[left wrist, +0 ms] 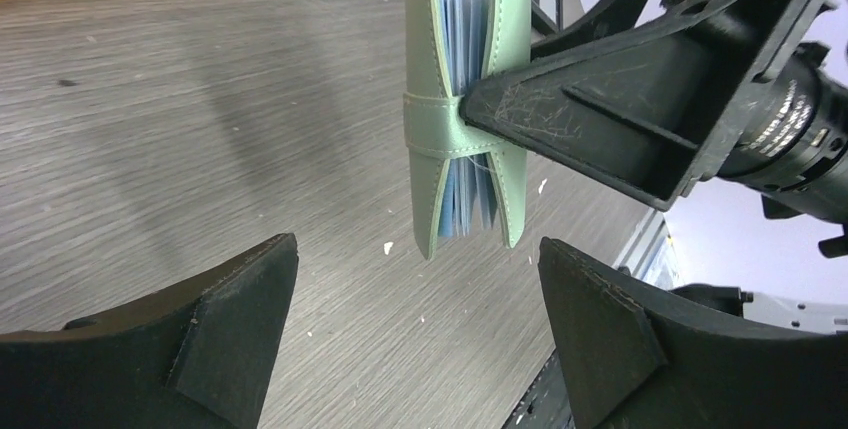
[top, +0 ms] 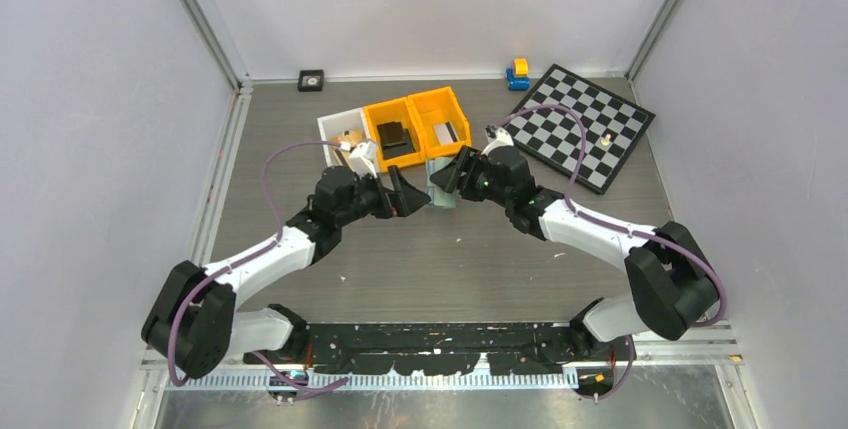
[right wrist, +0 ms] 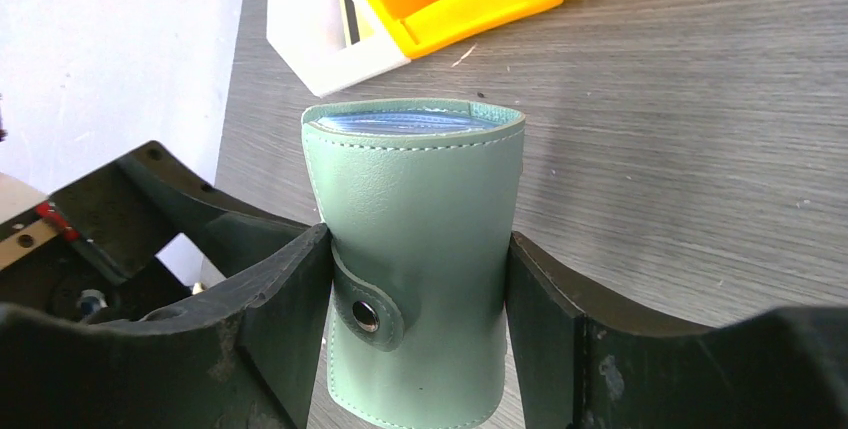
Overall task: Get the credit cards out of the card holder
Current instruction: Open the card holder.
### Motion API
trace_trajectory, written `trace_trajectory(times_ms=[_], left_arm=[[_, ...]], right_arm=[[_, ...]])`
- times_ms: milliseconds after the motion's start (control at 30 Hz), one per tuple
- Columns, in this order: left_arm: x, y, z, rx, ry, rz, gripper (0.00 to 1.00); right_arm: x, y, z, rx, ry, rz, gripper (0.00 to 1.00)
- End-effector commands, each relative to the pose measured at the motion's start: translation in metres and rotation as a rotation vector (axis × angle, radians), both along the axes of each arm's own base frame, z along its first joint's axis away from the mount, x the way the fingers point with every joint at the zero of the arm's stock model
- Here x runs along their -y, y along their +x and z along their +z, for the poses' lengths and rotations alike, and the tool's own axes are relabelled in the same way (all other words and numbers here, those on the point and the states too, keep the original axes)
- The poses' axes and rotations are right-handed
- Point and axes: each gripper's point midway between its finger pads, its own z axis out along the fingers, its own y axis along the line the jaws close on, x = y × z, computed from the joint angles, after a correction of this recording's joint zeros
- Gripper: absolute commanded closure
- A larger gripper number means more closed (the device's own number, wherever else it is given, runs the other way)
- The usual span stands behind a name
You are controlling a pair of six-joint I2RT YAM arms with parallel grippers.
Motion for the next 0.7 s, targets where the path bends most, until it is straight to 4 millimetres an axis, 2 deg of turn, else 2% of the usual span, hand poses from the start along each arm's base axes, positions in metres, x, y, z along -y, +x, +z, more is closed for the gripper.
trace_trajectory(times_ms=[0, 233, 367, 433, 600, 667], left_arm=[[0.027, -0.001, 0.024, 0.088, -0.026, -0.127, 0.08], [0.041, -0.003, 0.018, 0.092, 0.012, -0.173, 0.08], [0.041, 0.001, 0.012, 0.072, 0.025, -0.165, 0.13], [0.043, 0.002, 0.011, 0.065, 0.028, -0.168, 0.24], [0.045, 0.003, 0.008, 0.051, 0.030, -0.170, 0.58], [0.044, 0.004, 0.009, 0.053, 0.031, -0.168, 0.79]], right_arm=[[-0.003, 0.008, 0.040, 0.115, 0.077, -0.004, 0.36], [-0.012, 0.004, 0.043, 0.101, 0.116, 0.042, 0.36], [-0.019, -0.001, 0.042, 0.087, 0.144, 0.080, 0.33], [-0.023, -0.001, 0.042, 0.077, 0.160, 0.092, 0.32], [-0.026, -0.001, 0.035, 0.059, 0.161, 0.104, 0.24], [-0.026, -0.002, 0.036, 0.062, 0.162, 0.107, 0.18]])
